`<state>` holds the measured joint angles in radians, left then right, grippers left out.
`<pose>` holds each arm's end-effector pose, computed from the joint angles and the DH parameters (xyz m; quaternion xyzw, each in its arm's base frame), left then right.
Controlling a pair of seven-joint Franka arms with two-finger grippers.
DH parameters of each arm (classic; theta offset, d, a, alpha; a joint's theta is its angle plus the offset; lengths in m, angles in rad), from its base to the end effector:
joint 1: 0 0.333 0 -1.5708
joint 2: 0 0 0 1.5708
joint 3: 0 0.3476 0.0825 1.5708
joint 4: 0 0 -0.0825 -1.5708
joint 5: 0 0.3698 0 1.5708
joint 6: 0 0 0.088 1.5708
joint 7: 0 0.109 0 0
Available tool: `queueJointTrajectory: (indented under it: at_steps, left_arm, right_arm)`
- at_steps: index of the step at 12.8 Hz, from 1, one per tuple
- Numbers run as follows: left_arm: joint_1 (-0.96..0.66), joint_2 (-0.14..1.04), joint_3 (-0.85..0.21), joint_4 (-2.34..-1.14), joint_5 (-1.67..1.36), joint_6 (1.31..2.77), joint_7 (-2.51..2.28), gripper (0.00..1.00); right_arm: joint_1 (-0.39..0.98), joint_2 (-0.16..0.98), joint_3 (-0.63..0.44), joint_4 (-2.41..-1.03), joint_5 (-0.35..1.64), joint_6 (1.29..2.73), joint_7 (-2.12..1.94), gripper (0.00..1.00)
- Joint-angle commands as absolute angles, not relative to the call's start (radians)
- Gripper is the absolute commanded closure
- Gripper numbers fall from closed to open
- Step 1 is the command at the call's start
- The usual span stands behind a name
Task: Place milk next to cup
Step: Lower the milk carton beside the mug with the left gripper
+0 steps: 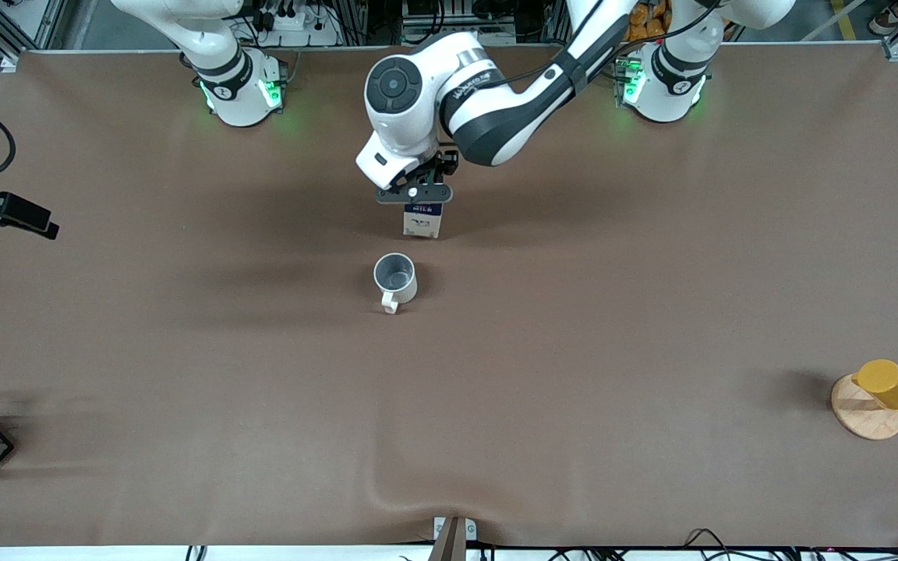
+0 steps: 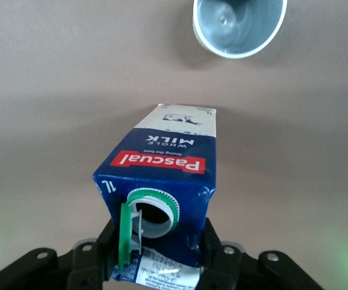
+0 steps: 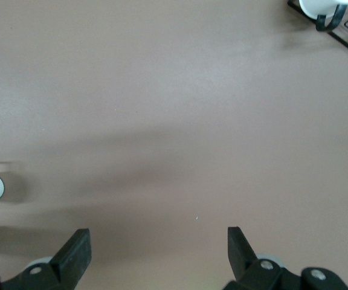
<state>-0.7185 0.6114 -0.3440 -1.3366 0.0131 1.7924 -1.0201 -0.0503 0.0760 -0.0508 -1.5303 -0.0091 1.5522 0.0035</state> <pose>0.3944 -0.5899 0.4077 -0.9939 0.0000 0.1105 0.0055 0.5602 -0.0566 0.6291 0.9983 -0.0522 -0.0273 0.0052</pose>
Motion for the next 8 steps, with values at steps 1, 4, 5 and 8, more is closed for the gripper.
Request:
queueJointTrajectory:
  at_steps: [1, 4, 5, 8]
  left_arm:
    - [-0.758, 0.65, -0.308, -1.289, 0.021, 1.827, -1.04, 0.45]
    - [-0.762, 0.657, -0.307, -1.289, 0.021, 1.885, -1.039, 0.46]
    - [-0.762, 0.658, -0.307, -1.289, 0.021, 1.888, -1.039, 0.46]
    - [-0.762, 0.667, -0.307, -1.293, 0.021, 1.888, -1.04, 0.46]
  right_arm:
    - [-0.104, 0.084, -0.038, -1.52, 0.012, 1.557, -0.051, 0.0]
    - [-0.107, 0.081, -0.038, -1.531, 0.041, 1.583, -0.048, 0.0]
    - [-0.106, 0.081, -0.037, -1.534, 0.038, 1.6, -0.046, 0.0]
    - [-0.1, 0.077, -0.032, -1.548, 0.04, 1.623, -0.046, 0.0]
